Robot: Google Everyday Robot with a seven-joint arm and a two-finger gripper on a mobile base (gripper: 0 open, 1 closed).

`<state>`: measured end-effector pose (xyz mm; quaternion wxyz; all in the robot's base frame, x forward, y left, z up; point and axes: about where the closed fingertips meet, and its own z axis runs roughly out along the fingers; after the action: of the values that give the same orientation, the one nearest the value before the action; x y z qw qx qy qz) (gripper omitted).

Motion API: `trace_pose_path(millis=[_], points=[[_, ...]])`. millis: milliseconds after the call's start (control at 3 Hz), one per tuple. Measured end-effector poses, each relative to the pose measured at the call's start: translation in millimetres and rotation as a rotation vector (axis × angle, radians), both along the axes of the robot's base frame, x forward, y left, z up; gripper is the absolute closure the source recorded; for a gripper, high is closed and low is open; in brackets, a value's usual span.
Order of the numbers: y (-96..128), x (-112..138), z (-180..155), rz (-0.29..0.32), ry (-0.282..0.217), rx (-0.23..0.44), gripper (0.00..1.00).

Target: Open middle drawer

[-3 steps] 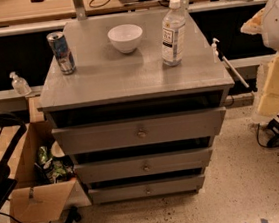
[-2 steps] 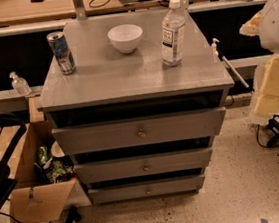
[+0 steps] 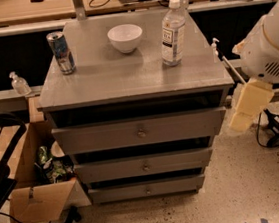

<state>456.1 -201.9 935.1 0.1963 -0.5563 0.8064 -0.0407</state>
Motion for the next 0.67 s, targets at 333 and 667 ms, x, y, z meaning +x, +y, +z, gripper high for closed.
trace_pose_path(millis=[333,667], points=[[3.5,-1.6,-76.5,-0.061,-0.016,0.035,0.00],[5.5,2.4,-136.5,-0.111,-0.033,0.052,0.00]])
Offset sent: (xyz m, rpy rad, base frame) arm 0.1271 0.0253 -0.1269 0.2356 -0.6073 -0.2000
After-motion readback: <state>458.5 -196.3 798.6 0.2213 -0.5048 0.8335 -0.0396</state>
